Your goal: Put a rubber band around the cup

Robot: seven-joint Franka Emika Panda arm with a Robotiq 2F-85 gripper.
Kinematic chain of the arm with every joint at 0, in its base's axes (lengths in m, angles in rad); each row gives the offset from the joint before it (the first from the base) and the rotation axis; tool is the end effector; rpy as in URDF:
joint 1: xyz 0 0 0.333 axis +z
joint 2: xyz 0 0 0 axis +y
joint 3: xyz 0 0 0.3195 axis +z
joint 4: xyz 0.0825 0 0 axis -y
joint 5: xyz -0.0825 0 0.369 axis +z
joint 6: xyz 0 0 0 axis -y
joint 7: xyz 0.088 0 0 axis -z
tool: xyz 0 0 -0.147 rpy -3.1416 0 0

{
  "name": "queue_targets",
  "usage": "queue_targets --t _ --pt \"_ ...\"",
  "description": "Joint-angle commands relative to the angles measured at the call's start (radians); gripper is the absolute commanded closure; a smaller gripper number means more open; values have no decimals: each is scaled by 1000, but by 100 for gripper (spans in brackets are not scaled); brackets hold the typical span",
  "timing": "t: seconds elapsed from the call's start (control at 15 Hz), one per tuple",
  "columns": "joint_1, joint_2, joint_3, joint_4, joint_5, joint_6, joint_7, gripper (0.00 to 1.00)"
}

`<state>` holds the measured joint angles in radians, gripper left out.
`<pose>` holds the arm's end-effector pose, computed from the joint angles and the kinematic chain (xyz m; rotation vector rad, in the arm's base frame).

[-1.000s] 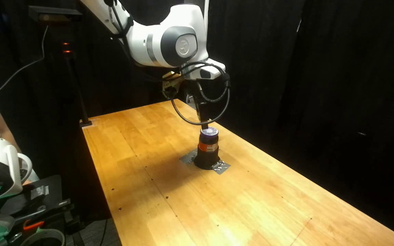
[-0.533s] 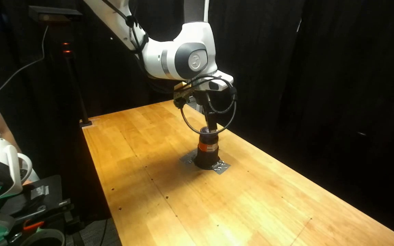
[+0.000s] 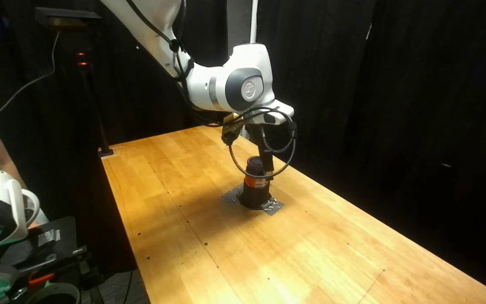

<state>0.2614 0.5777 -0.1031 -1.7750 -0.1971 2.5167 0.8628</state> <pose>0.6661 0.1087 0.2256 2.9343 -0.8002 0.3540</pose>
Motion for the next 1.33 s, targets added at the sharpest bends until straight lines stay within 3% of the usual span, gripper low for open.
queue_targets --t 0.0,0.47,0.87,0.93,1.07,1.27 --pt "24 32 -22 41 -8 -16 28 0" --pt "-23 -66 74 -44 109 -130 -99 0" --pt "-57 -149 122 -162 210 -147 -185 0" --pt "-57 -156 123 -185 221 -138 -190 25" --pt "-51 -175 119 -229 226 -113 -185 32" --pt "-29 -220 104 -306 203 -33 -136 58"
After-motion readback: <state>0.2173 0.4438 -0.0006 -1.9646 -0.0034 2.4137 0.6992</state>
